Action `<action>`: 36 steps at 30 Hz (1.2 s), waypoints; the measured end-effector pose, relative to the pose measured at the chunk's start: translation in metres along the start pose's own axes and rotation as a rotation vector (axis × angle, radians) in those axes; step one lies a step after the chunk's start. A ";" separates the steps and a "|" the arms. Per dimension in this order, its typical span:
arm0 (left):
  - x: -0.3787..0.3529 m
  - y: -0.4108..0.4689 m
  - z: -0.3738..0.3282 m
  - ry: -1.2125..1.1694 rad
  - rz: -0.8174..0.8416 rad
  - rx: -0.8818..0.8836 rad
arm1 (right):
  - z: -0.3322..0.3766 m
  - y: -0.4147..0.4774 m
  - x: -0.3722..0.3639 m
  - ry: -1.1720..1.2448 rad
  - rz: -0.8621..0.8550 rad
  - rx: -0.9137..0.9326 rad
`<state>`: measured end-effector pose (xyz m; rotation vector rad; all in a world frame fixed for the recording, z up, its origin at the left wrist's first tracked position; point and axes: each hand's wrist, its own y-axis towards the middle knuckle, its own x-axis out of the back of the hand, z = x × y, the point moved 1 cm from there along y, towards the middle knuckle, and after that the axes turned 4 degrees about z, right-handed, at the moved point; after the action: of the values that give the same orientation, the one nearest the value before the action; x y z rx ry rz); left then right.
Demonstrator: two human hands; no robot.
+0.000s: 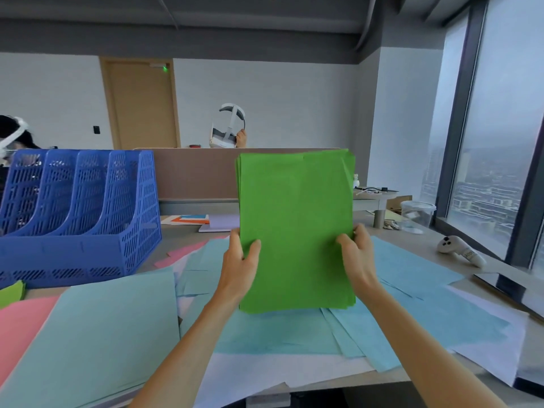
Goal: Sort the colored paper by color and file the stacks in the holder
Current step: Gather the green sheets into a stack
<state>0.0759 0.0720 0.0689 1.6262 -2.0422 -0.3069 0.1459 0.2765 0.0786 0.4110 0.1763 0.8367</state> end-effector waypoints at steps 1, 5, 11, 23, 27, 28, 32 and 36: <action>0.001 0.003 -0.003 -0.042 -0.022 -0.006 | 0.005 0.002 0.000 0.025 -0.017 0.017; -0.002 -0.001 0.000 -0.068 0.021 0.000 | 0.002 -0.005 -0.003 0.017 -0.025 0.020; -0.010 -0.004 0.003 0.096 0.011 0.009 | -0.019 -0.012 -0.005 -0.024 0.012 0.064; 0.001 0.001 -0.021 0.477 -0.152 -0.067 | -0.003 -0.010 -0.003 -0.021 -0.022 0.181; 0.001 0.005 -0.012 0.508 -0.169 -0.036 | -0.008 -0.011 -0.001 -0.047 -0.008 0.170; 0.002 0.008 -0.011 0.490 -0.178 -0.048 | -0.006 -0.009 -0.001 -0.052 -0.008 0.166; 0.005 0.017 -0.015 0.457 -0.210 -0.088 | 0.003 -0.007 -0.002 -0.043 -0.015 0.160; 0.003 0.018 -0.023 0.399 -0.202 -0.169 | 0.009 -0.010 -0.005 -0.043 -0.007 0.187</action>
<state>0.0723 0.0765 0.0978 1.6381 -1.5210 -0.1978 0.1526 0.2641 0.0826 0.6032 0.2168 0.8064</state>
